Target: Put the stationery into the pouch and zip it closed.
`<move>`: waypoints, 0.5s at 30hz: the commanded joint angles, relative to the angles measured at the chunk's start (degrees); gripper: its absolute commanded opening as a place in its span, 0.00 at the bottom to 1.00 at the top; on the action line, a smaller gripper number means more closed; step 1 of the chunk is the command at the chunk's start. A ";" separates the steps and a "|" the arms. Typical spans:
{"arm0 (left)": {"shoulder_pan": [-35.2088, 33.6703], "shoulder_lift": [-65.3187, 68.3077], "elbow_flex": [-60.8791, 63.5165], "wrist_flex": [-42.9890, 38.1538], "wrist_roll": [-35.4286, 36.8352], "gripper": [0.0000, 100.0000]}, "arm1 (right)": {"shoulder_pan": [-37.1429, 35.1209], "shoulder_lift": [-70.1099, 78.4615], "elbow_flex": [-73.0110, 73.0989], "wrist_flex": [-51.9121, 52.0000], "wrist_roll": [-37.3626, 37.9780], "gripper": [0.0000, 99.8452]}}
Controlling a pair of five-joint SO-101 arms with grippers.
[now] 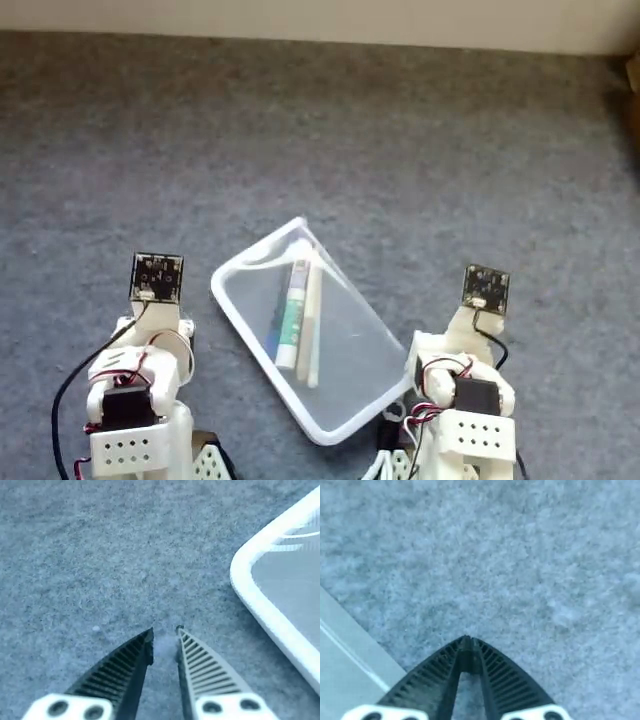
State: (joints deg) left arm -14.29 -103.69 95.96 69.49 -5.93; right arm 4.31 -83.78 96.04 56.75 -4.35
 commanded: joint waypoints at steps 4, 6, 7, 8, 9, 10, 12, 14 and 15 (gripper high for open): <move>-0.75 -0.57 1.19 6.24 0.26 0.08 | 0.57 -1.19 3.56 -1.01 -0.44 0.00; -0.75 -0.57 1.19 6.24 0.26 0.08 | 0.57 -1.19 3.56 -1.01 -0.44 0.00; -0.75 -0.57 1.19 6.24 0.26 0.08 | 0.57 -1.19 3.56 -1.01 -0.44 0.00; -0.75 -0.57 1.19 6.24 0.26 0.08 | 0.57 -1.19 3.56 -1.01 -0.44 0.00; -0.75 -0.57 1.19 6.24 0.26 0.08 | 0.57 -1.19 3.56 -1.01 -0.44 0.00; -0.75 -0.57 1.19 6.24 0.26 0.08 | 0.57 -1.19 3.56 -1.01 -0.44 0.00; -0.75 -0.57 1.19 6.24 0.26 0.08 | 0.57 -1.19 3.56 -1.01 -0.44 0.00; -0.75 -0.57 1.19 6.24 0.26 0.08 | 0.57 -1.19 3.56 -1.01 -0.44 0.00; -0.75 -0.57 1.19 6.24 0.26 0.08 | 0.57 -1.19 3.56 -1.01 -0.44 0.00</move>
State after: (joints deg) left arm -14.29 -103.69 95.96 75.38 -5.93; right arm 4.31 -83.78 96.04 56.75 -4.35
